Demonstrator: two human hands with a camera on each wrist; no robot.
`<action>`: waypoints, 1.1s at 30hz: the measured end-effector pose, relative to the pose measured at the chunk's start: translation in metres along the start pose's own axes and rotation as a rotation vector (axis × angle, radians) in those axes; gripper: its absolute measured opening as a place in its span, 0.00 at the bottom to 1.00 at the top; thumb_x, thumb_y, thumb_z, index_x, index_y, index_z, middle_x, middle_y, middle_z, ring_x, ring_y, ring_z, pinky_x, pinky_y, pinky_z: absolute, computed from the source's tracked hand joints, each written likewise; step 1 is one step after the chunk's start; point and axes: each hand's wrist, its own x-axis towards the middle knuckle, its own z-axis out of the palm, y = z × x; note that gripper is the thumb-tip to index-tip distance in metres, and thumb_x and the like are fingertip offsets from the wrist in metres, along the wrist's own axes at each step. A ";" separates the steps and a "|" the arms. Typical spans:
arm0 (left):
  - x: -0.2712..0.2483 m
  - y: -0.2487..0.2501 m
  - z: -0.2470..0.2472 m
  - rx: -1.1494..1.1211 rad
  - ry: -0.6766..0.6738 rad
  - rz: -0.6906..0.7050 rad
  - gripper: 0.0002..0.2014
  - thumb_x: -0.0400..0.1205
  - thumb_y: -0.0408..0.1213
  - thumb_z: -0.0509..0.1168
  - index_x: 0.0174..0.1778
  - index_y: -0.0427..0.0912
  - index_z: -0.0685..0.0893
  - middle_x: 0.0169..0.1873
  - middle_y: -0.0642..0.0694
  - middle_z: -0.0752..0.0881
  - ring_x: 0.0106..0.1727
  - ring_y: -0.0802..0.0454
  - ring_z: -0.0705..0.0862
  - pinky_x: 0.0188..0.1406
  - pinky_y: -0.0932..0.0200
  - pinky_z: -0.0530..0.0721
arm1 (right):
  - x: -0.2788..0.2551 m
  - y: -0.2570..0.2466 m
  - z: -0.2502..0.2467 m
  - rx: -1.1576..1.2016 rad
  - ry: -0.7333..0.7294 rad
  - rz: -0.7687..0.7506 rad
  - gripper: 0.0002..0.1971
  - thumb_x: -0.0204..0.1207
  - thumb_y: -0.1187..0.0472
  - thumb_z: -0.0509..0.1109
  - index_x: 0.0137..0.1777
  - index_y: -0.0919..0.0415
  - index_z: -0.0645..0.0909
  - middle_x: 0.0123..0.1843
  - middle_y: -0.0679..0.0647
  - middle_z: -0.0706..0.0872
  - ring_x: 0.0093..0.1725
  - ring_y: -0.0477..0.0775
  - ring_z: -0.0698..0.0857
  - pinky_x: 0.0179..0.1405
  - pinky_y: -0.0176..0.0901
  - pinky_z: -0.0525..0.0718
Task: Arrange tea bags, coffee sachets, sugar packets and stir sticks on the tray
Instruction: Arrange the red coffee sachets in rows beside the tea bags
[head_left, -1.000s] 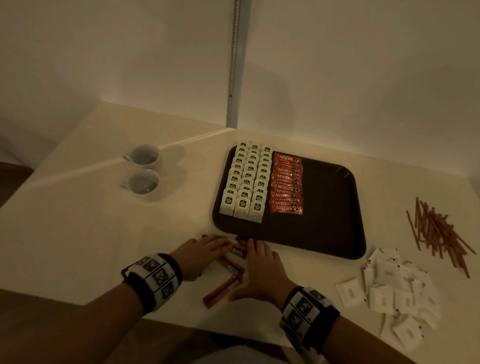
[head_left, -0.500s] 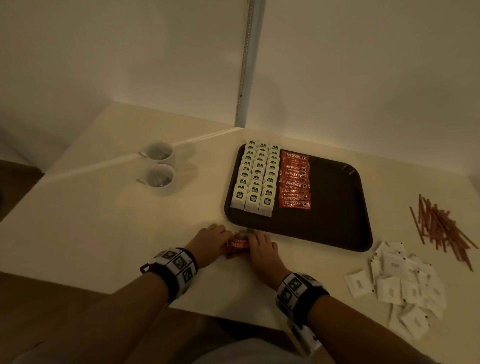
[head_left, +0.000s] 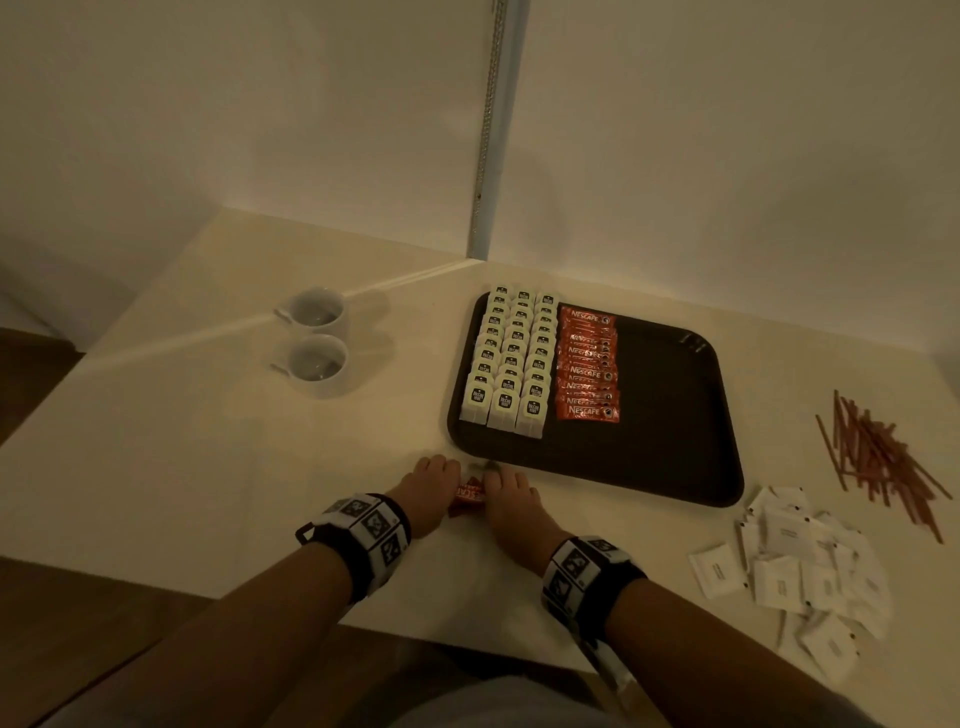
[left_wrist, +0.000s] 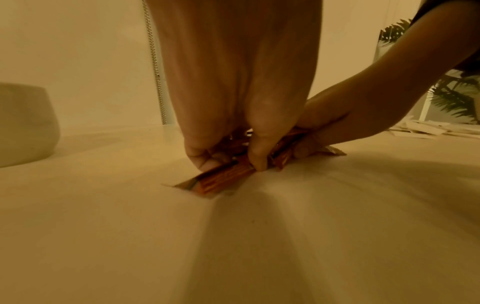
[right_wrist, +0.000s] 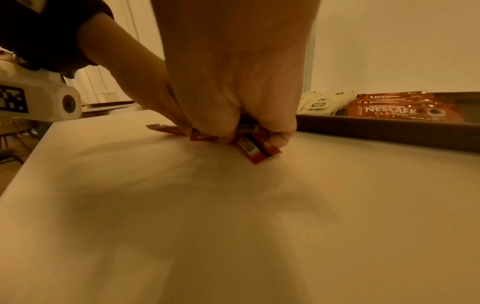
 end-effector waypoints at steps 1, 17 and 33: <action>0.001 0.001 0.000 0.009 -0.011 -0.007 0.21 0.83 0.33 0.60 0.72 0.35 0.66 0.71 0.36 0.68 0.70 0.41 0.68 0.71 0.50 0.70 | 0.000 0.000 -0.001 -0.014 -0.016 -0.008 0.26 0.84 0.54 0.58 0.79 0.62 0.60 0.78 0.62 0.64 0.76 0.62 0.65 0.75 0.54 0.67; 0.001 0.020 -0.045 -0.417 0.016 0.010 0.03 0.85 0.33 0.56 0.52 0.44 0.69 0.51 0.42 0.77 0.46 0.51 0.73 0.44 0.59 0.72 | -0.002 0.023 -0.106 0.248 -0.278 -0.098 0.09 0.84 0.61 0.58 0.60 0.61 0.75 0.55 0.57 0.81 0.50 0.51 0.79 0.51 0.36 0.75; 0.003 0.038 -0.084 -0.923 0.252 0.230 0.31 0.76 0.32 0.73 0.69 0.46 0.63 0.51 0.57 0.81 0.49 0.62 0.84 0.45 0.70 0.80 | 0.008 0.013 -0.159 0.647 -0.138 -0.107 0.20 0.69 0.57 0.78 0.59 0.61 0.80 0.49 0.52 0.87 0.42 0.41 0.83 0.38 0.29 0.80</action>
